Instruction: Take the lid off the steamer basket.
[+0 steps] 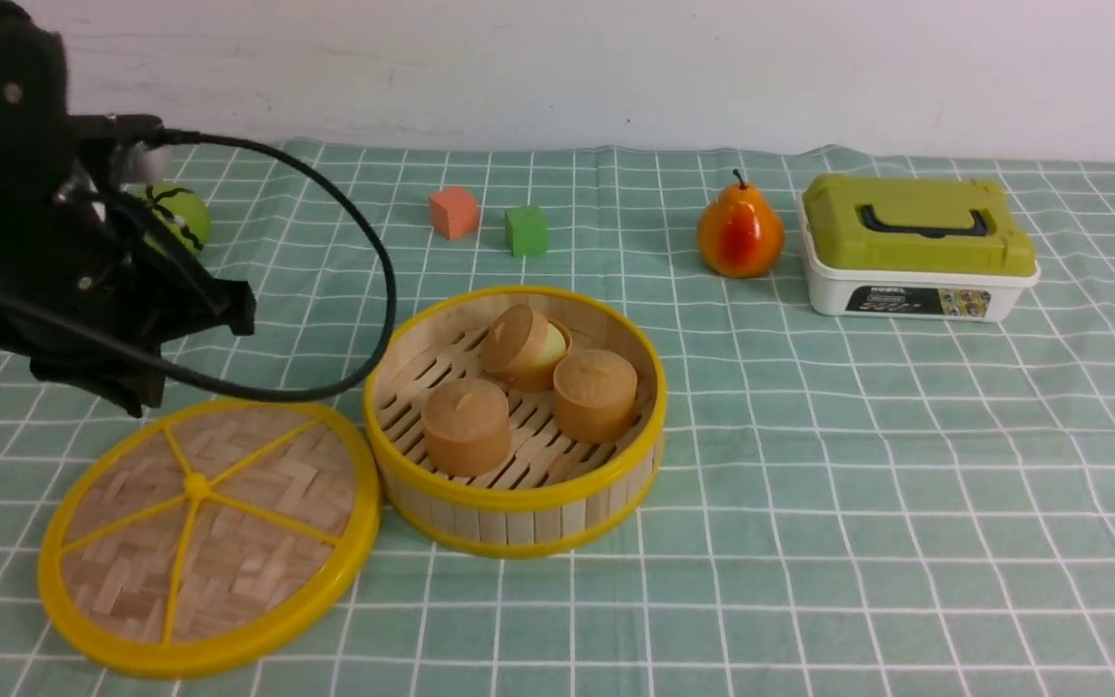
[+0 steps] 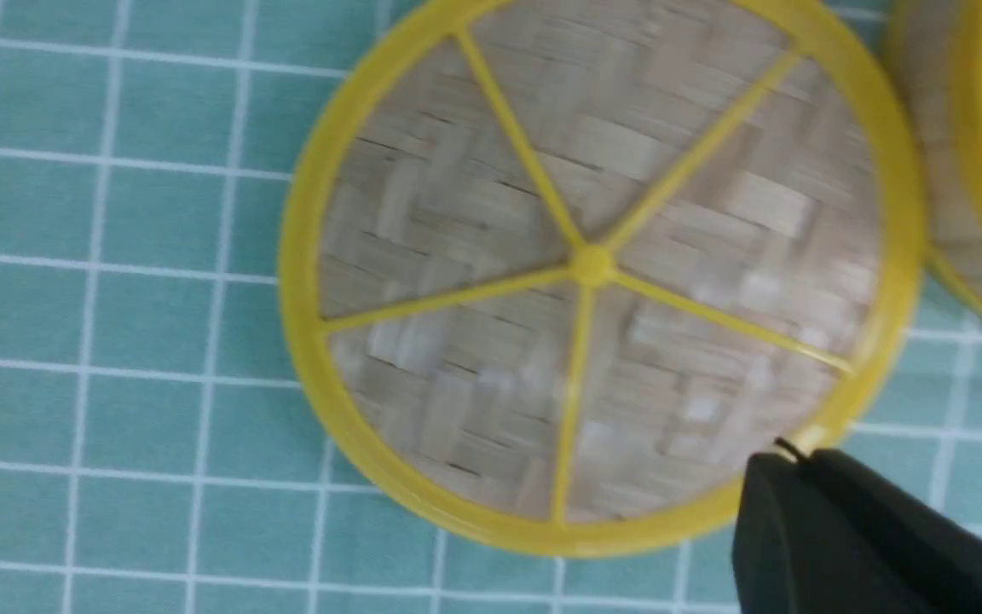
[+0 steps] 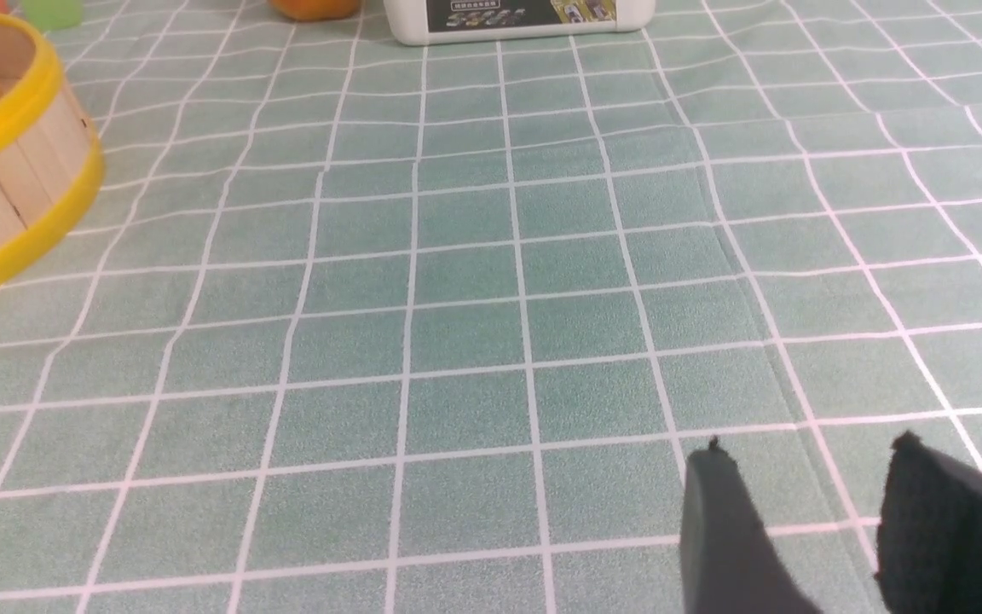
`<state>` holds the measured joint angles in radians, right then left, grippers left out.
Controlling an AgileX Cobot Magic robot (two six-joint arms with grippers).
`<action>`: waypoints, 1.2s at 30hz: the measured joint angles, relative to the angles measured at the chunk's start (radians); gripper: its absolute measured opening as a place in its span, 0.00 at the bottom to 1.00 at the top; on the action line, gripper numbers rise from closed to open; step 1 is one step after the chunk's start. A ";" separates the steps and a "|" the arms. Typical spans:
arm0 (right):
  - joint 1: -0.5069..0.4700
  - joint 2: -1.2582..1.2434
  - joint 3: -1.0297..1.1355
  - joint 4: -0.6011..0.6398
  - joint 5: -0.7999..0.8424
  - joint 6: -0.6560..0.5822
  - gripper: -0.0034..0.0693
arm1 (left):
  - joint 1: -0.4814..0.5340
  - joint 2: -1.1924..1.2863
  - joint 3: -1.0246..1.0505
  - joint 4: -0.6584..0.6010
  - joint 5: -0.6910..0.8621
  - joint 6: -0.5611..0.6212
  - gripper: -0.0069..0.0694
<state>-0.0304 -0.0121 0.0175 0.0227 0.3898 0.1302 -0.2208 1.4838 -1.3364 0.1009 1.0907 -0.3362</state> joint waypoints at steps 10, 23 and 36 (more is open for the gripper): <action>0.000 0.000 0.000 0.000 0.000 0.000 0.38 | 0.000 -0.400 0.166 -0.256 -0.081 0.211 0.07; 0.000 0.000 0.000 0.000 0.000 0.000 0.38 | 0.000 -0.930 0.918 -0.955 -0.529 0.647 0.07; 0.000 0.000 0.000 0.000 0.000 0.000 0.38 | 0.000 -1.196 0.949 -1.017 -0.676 0.809 0.07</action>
<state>-0.0304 -0.0121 0.0175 0.0227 0.3898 0.1302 -0.2208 0.2880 -0.3870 -0.9165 0.4143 0.4730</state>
